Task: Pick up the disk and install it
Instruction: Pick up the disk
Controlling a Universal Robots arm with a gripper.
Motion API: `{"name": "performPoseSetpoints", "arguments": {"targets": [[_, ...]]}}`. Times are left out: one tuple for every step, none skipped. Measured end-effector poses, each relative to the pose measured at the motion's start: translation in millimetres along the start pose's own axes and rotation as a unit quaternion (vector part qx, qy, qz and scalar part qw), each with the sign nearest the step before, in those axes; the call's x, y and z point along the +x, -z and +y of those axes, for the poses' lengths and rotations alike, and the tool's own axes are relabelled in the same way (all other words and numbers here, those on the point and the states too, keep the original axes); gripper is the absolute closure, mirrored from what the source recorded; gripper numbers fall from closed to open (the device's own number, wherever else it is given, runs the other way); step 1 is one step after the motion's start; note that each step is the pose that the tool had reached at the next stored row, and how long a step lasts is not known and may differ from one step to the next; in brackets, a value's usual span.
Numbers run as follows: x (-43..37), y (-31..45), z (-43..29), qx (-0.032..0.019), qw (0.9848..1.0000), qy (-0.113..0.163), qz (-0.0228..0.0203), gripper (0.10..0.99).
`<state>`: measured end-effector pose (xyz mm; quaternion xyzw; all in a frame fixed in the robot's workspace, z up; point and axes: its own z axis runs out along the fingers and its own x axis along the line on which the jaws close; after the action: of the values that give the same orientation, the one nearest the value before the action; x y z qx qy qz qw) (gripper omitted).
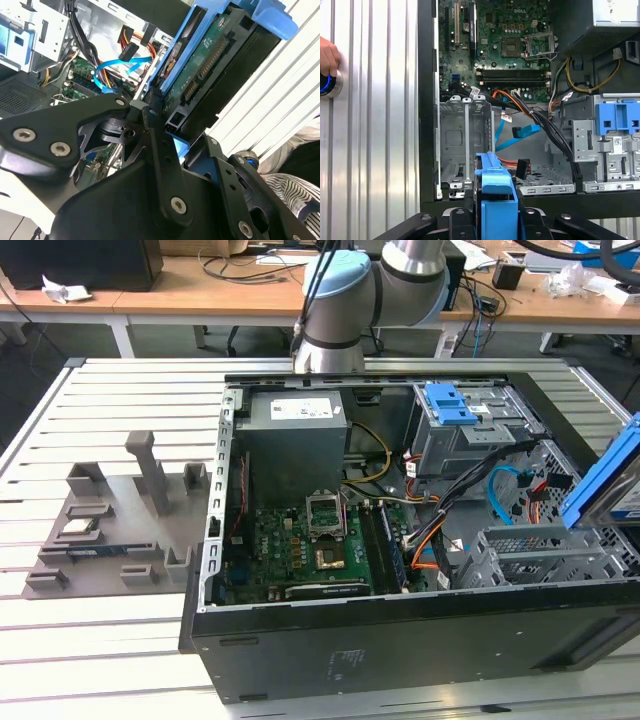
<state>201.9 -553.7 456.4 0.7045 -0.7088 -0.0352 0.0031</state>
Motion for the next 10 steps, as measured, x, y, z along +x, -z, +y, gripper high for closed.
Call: {"name": "performPoseSetpoints", "arguments": {"targets": [[0.0, -0.2, 2.6, 0.0001, 1.0, 0.0, 0.0, 0.718], [0.0, -0.2, 4.3, 0.0002, 1.0, 0.0, 0.0, 0.718], [0.1, -0.4, 7.1, 0.0004, 1.0, 0.0, 0.0, 0.718], [0.1, -0.4, 9.5, 0.0006, 1.0, 0.0, 0.0, 0.718], [0.1, -0.4, 12.9, 0.001, 1.0, 0.0, 0.0, 0.718], [0.1, -0.6, 16.2, 0.0013, 1.0, 0.0, 0.0, 0.718], [0.1, -0.8, 19.4, 0.0015, 1.0, 0.0, 0.0, 0.718], [0.2, -0.9, 21.6, 0.0017, 1.0, 0.0, 0.0, 0.718], [0.2, -1.1, 25.0, 0.002, 1.0, 0.0, 0.0, 0.718], [0.2, -1.4, 28.2, 0.0022, 1.0, 0.0, -0.0001, 0.718]]}}
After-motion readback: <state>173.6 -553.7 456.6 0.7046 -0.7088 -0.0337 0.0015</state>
